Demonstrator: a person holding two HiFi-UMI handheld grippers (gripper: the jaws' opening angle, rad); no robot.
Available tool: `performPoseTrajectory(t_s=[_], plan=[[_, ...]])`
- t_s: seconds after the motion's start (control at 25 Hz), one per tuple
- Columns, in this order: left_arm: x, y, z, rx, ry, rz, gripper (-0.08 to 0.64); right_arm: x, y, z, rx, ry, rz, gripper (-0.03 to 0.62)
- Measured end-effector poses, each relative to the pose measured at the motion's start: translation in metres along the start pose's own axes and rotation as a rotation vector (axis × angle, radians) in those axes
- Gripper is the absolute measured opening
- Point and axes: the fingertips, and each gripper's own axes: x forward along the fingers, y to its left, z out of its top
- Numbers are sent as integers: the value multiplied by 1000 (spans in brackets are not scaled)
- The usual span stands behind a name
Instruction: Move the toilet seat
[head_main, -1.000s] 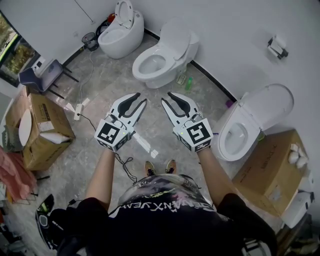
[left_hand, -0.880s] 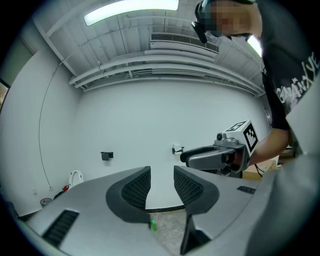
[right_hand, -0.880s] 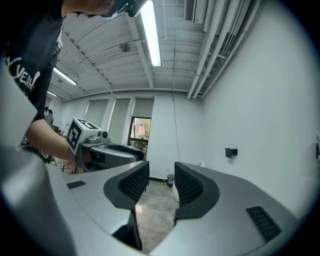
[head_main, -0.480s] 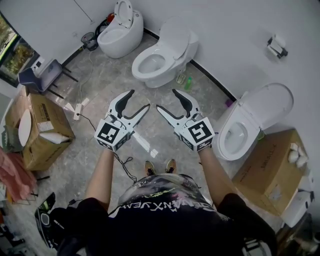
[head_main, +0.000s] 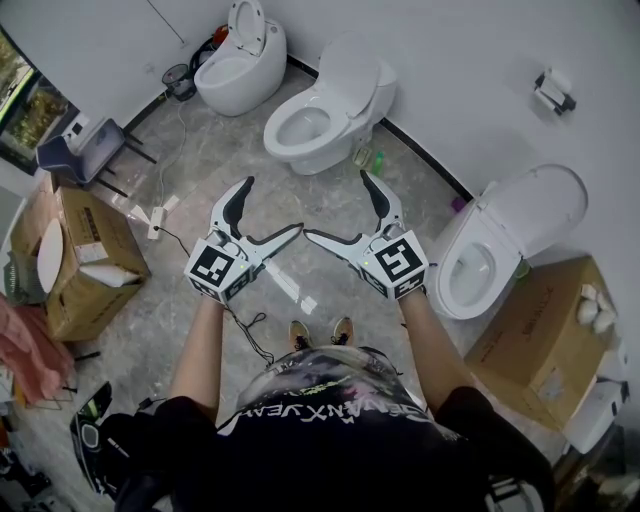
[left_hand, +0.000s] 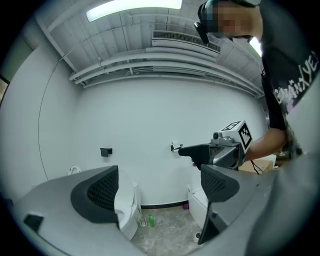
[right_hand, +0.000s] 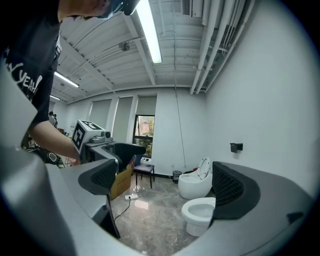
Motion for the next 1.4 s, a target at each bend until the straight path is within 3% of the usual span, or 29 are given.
performPoseTrajectory(t_s=[0.76, 1.4], plan=[[6, -13, -2, 25, 45, 18, 520, -18, -13, -2, 19, -18, 4, 586], [31, -48, -9, 70, 62, 73, 520, -54, -35, -23, -30, -35, 29, 584]])
